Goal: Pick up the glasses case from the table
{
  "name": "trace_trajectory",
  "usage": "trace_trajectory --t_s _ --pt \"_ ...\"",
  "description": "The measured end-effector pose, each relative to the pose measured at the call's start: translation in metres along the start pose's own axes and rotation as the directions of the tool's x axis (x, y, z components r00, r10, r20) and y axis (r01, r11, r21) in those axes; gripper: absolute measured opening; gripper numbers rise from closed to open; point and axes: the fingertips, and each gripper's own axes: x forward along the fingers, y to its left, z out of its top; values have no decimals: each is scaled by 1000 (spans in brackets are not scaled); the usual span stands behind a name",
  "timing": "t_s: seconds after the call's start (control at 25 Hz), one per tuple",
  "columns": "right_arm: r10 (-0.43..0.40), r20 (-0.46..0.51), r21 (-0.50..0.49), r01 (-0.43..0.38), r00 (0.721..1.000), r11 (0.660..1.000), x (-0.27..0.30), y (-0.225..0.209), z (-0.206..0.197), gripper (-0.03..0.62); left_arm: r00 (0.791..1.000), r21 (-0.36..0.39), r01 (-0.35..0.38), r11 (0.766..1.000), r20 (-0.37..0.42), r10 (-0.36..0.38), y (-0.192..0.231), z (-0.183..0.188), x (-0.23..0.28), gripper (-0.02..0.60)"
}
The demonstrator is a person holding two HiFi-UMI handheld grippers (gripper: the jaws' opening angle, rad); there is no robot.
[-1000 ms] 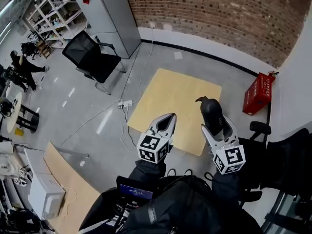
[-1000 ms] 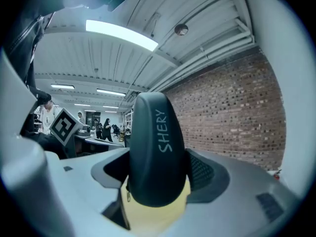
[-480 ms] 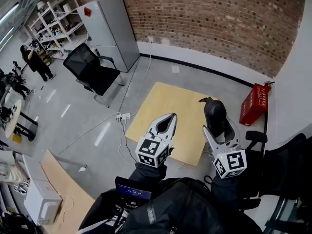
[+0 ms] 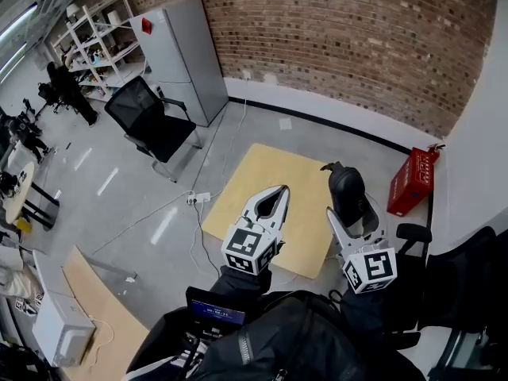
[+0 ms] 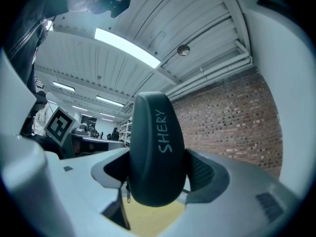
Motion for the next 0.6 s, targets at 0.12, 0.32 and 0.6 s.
trace_trajectory --t_s 0.12,0.32,0.6 --pt "-18 11 -19 19 1000 1000 -1 -1 1 353 1000 3 2 1000 3 -2 0 -1 1 -2" --pt "-36 18 -33 36 999 999 -4 -3 2 353 1000 11 1 1000 12 -1 -1 -1 1 -2" --pt "-43 4 -44 43 999 998 0 -1 1 353 1000 3 8 1000 5 -8 2 -2 4 -2"
